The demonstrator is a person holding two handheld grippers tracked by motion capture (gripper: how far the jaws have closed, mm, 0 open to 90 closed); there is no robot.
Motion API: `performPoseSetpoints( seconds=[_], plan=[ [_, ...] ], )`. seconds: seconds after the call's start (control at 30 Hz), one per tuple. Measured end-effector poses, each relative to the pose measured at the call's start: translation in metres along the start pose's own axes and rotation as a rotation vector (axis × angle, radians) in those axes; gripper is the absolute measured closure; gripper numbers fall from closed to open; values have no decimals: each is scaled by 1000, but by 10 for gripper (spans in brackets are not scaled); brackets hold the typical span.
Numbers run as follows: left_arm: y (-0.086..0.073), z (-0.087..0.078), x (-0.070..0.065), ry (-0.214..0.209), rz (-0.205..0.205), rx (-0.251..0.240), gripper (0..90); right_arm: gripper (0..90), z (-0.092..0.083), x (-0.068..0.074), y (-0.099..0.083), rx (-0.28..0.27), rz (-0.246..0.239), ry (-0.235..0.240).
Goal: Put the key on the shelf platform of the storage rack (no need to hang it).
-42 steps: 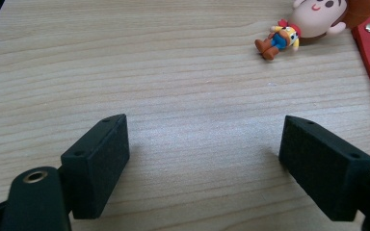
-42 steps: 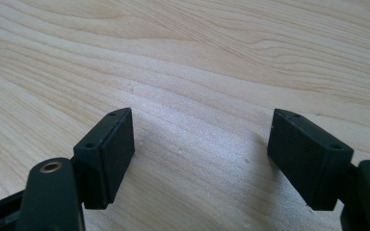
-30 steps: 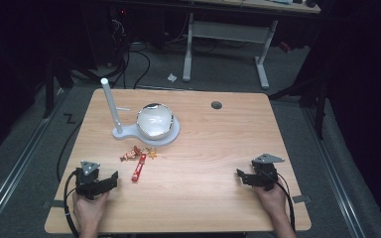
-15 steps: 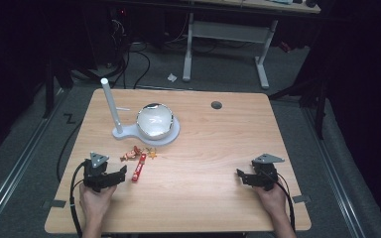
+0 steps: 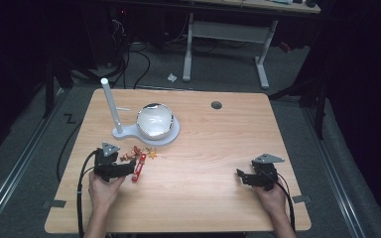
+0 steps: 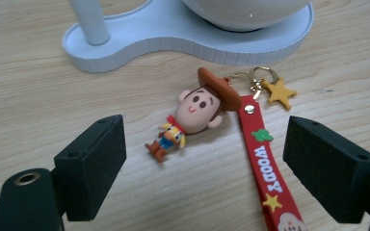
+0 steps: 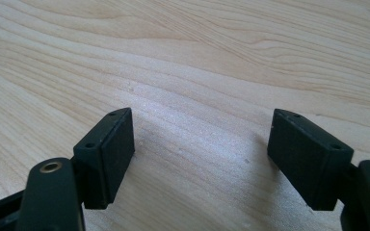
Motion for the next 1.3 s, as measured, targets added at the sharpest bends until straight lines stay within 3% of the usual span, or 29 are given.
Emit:
performPoseSetpoints(
  seconds=[0.17,0.3,0.43,0.5,0.63,0.97,1.1,1.3],
  plan=[
    [10,12,-4,-9,22,22,152,246,0,0,0,0,0,0],
    [11,21,-4,-30,14,38,146,246,0,0,0,0,0,0],
    [15,29,-5,-19,47,69,113,247,0,0,0,0,0,0],
    [18,32,-6,-21,56,61,95,247,0,0,0,0,0,0],
    [17,42,-6,-15,81,118,68,247,0,0,0,0,1,0],
    [13,59,-8,-12,109,196,36,247,0,0,0,1,2,0],
    [9,62,-10,-37,91,216,27,247,0,0,0,1,1,0],
    [10,58,-14,-46,95,201,136,247,0,0,0,1,1,0]
  ],
)
Point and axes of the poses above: each handheld gripper's, and its own axes: z roughly forward along the jaws, y roughly out of its top, x roughly to its left, the point moved 5 cm from there along z, roughly forward along the jaws, and after that the axes turned 2 degrees about z, right-handed, at the moved point
